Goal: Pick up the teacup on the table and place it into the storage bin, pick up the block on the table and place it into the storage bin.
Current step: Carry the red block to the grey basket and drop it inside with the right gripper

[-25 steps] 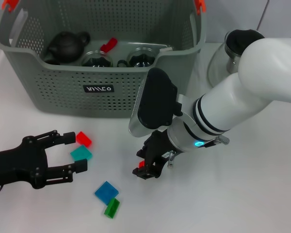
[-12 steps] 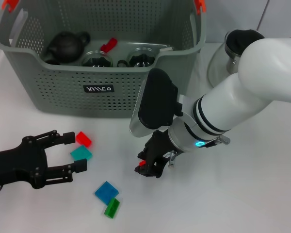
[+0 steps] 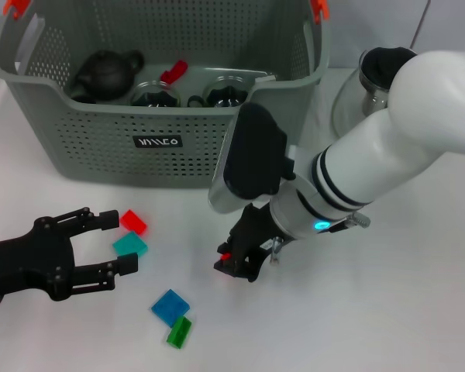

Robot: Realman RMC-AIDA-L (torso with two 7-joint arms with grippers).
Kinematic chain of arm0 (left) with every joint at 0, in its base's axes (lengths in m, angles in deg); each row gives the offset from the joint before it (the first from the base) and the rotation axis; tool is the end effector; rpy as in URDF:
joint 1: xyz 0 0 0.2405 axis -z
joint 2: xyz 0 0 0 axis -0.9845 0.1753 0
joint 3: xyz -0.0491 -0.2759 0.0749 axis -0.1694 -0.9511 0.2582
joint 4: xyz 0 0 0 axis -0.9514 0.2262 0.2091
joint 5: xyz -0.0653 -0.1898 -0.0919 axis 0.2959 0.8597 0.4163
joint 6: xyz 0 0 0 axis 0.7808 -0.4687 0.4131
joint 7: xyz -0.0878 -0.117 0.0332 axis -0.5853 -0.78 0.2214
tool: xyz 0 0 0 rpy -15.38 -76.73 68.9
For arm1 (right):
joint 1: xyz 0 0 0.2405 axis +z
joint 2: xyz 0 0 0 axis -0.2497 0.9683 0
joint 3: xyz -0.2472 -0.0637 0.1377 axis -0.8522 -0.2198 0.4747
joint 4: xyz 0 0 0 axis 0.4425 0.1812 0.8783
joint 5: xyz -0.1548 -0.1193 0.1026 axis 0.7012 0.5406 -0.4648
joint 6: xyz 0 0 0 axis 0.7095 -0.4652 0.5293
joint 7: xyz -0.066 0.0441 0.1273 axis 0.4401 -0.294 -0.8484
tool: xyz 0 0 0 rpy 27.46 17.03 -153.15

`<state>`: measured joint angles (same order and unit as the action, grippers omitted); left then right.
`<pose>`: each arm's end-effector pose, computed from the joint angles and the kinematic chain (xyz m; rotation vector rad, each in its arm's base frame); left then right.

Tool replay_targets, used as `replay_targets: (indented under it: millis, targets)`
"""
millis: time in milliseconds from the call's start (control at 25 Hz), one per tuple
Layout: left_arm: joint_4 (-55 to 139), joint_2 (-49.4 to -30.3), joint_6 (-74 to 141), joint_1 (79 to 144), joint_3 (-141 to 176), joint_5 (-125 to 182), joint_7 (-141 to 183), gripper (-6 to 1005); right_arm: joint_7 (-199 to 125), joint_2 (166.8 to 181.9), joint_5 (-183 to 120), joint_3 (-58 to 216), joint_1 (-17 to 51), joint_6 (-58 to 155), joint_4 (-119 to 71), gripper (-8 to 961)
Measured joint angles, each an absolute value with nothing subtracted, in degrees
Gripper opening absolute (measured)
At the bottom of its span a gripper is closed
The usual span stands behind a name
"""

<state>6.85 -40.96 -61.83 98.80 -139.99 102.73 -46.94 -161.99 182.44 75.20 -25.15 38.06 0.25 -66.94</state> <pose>-0.3591 0.2673 0.0126 -2.6364 -0.6734 -0.8473 0.1361 0.3808 -0.1795 -3.0022 0.2094 -0.4163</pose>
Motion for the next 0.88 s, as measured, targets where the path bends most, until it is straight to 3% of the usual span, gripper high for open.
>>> replay_targets:
  millis: [520,880]
  targets:
    - [6.5,-40.64,-62.3,98.6,-140.1,102.8,-47.1,854,-162.5,181.86,76.5,-1.0,33.1,-22.1,-94.3,201]
    - [6.5,-40.62,-62.4,99.2,-140.1,103.0,-47.2,854,-162.6,181.8,78.3,15.4,41.0,-19.2,-95.1,201]
